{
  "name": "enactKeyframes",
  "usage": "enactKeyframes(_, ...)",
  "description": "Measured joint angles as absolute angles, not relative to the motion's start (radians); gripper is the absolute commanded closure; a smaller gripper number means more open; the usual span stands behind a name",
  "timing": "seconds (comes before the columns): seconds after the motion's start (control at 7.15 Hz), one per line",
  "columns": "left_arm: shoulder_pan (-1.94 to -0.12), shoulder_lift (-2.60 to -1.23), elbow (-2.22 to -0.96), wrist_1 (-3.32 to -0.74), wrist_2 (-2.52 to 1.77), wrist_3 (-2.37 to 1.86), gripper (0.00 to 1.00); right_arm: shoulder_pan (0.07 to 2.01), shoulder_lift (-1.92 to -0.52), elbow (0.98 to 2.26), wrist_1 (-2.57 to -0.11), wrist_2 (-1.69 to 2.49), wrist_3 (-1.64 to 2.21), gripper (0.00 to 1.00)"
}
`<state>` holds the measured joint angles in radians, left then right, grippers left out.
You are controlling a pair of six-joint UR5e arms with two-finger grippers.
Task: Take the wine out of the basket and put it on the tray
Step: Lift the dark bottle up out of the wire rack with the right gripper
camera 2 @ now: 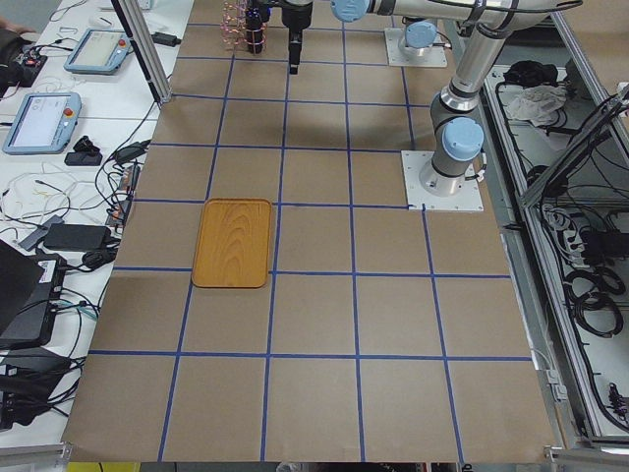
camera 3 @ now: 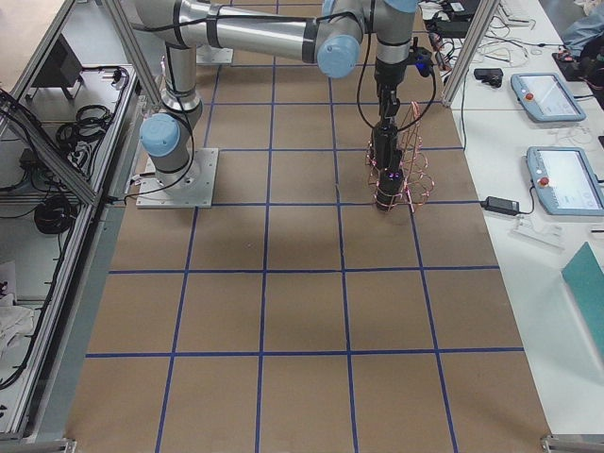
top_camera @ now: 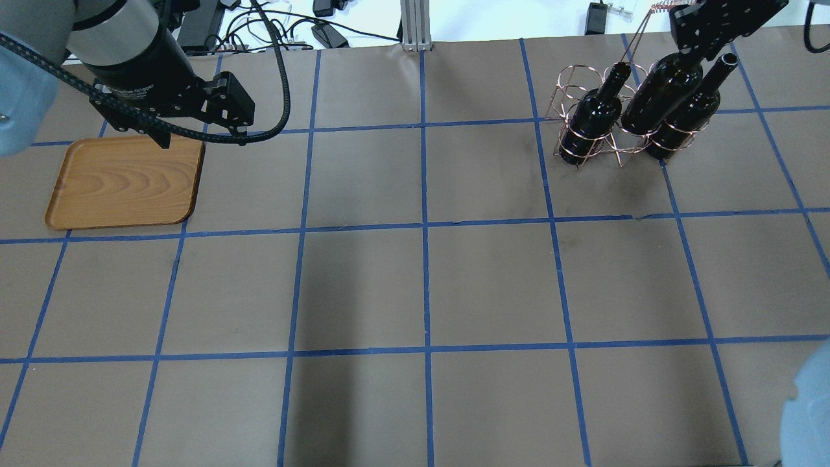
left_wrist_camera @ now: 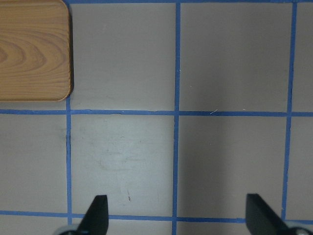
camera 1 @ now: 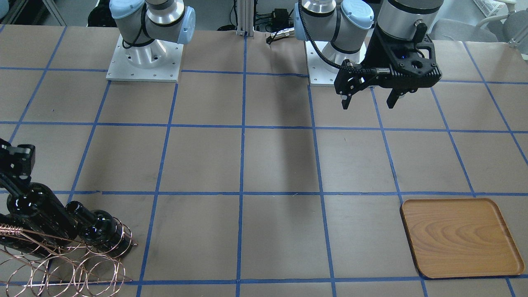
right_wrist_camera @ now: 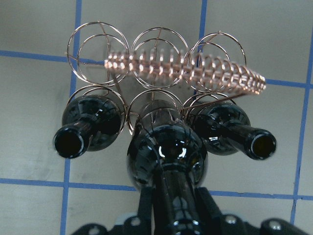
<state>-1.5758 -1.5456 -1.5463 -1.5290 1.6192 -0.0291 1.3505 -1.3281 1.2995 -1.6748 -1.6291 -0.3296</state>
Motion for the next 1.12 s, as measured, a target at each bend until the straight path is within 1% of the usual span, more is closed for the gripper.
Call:
enactKeyframes(0.28,-1.565,-1.547,-1.546,-1.529,1.618,-0.027,0.00,1.354,-1.418,1.295,-1.544,-1.637,-0.311,0.81)
enactKeyframes(0.42,-1.543,-1.548,-1.546,-1.529,1.614,-0.013,0.00,1.356,-1.440,1.305,-1.491,-1.636,-0.287,0.81)
enactKeyframes(0.7,-1.501,-1.550,-1.541,-1.525,1.611,0.024,0.00,1.369,-1.458,1.394,-1.445,-1.618,-0.240,0.82)
enactKeyframes(0.84,-1.493,-1.551,-1.537,-1.521,1.614,0.036,0.00,1.410,-1.470,1.446,-1.444,-1.608,-0.168,0.82)
enactKeyframes(1.12,-1.473,-1.550,-1.534,-1.517,1.621,0.128,0.00,1.618,-1.462,1.484,-1.499,-1.604,0.135,0.82)
